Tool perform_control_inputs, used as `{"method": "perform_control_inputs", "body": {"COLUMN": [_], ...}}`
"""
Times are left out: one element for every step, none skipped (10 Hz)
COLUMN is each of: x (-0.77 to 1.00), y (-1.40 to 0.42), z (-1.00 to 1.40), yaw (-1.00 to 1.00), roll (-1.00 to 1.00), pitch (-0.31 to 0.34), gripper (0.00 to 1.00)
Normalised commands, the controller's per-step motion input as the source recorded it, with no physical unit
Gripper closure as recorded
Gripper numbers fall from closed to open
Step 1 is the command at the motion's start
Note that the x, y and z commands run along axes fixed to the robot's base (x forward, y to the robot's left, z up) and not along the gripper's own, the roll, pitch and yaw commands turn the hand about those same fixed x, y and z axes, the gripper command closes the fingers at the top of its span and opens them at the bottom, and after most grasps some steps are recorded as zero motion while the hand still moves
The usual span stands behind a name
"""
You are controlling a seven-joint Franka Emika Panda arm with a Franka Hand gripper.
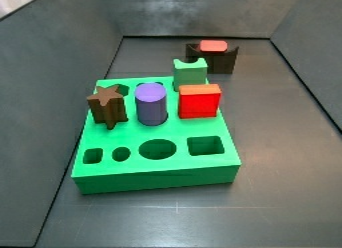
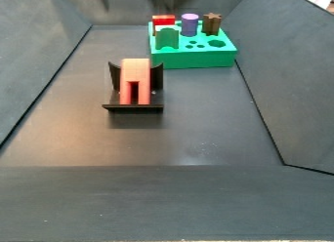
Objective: Pick up the square-circle object. Move up. Rotate the square-circle object. Place the square-circle object on the fixture. Regrasp the square-circle object. Move to above the board. Insert the square-circle object.
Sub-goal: Regrasp the square-circle object.
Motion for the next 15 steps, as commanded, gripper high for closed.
{"method": "perform_control_inputs", "body": {"x": [-0.03,-0.01,-0.01,-0.01,-0.02,-0.02,-0.02,-0.01,-0.01,-0.01,0.00,0.01,0.03,0.04,0.06], "y": [-0.22,-0.06,0.00,-0.01,-0.02,-0.02,-0.02,-0.02,-0.02,-0.02,-0.02,-0.02,-0.02,-0.02,-0.03], "z": [0.09,0.01,0.02,0.01,0.01,0.01,0.01,0.01,0.01,0.01,0.01,0.00,-0.01,0.00,-0.01], "yaw": [0.03,0.03,0.03,0.03,0.03,0.03,0.03,0.03,0.04,0.04,0.04,0.04,0.05,0.05,0.06], "roll": [1.00,1.00,1.00,1.00,1.00,1.00,1.00,1.00,1.00,1.00,1.00,1.00,1.00,1.00,1.00], "pitch": [0.046,0.046,0.047,0.043,0.039,0.036,0.030,0.028,0.028,0.032,0.037,0.044,0.051,0.060,0.072], "gripper": [0.00,0.00,0.00,0.00,0.00,0.00,0.00,0.00,0.00,0.00,0.00,0.00,0.00,0.00,0.00]}}
